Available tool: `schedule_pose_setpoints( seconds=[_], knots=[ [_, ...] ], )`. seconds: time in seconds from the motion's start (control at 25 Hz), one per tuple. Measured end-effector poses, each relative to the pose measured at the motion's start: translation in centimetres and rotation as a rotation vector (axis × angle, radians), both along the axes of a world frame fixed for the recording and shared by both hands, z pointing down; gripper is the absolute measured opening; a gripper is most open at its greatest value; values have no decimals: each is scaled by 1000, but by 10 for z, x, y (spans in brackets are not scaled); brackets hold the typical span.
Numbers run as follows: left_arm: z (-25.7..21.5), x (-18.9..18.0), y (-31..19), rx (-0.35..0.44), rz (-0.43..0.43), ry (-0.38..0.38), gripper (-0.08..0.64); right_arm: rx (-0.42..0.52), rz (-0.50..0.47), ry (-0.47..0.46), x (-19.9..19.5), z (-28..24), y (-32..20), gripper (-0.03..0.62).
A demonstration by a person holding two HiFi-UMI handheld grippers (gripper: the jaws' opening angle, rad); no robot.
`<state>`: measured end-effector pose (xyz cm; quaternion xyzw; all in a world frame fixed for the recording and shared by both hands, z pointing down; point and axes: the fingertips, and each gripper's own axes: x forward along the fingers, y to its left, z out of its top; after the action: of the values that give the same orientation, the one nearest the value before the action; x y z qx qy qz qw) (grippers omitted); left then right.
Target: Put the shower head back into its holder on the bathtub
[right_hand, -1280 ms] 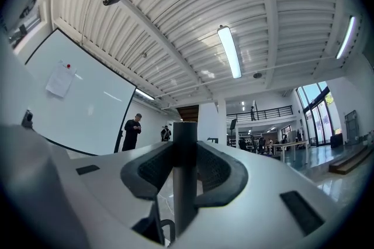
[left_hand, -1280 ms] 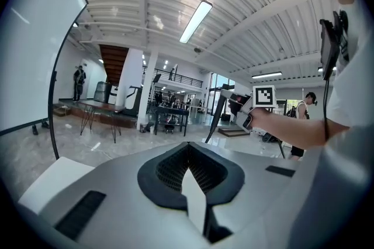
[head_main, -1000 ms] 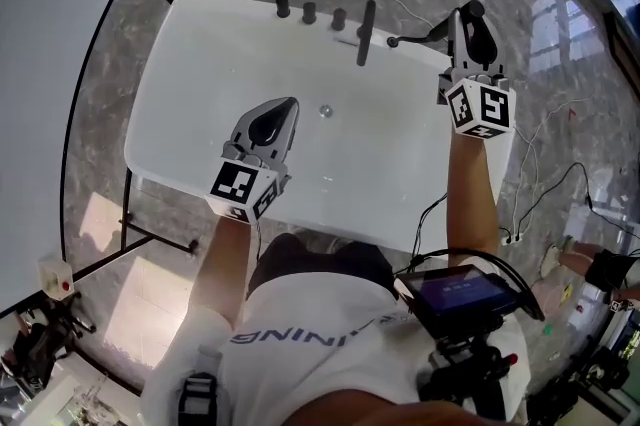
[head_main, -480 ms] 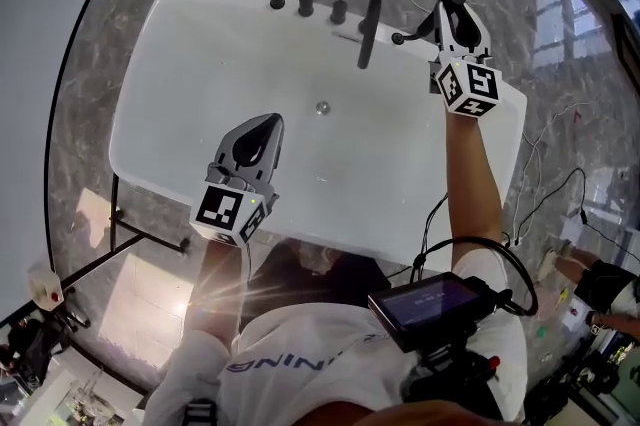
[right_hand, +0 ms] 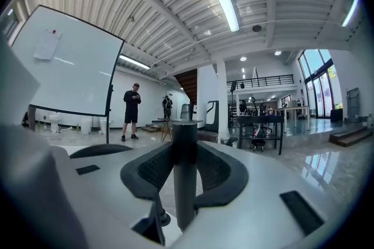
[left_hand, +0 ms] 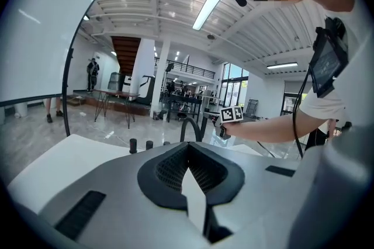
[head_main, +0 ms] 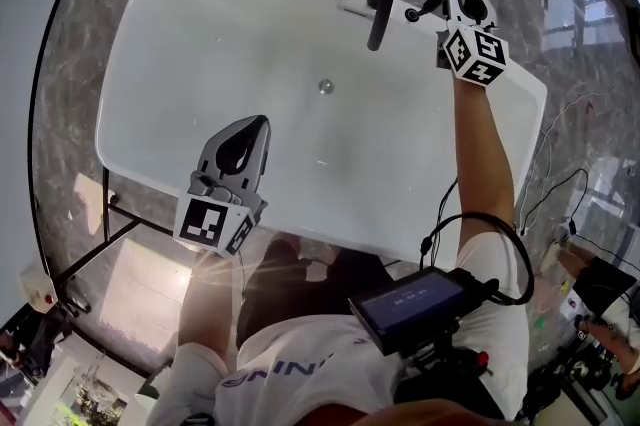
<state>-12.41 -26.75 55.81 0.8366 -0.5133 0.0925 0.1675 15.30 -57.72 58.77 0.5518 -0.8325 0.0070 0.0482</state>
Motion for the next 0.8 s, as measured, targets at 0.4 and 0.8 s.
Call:
schedule_pose_setpoints(
  seconds=[0.4,0.8],
  knots=[
    [53,-5,9,-56,-18,17,14,-48,34,-9,3,71,-28,126],
    [81,-16,18,-101,-44,9,14,-118,76,-24,14,114,-48,126]
  ],
)
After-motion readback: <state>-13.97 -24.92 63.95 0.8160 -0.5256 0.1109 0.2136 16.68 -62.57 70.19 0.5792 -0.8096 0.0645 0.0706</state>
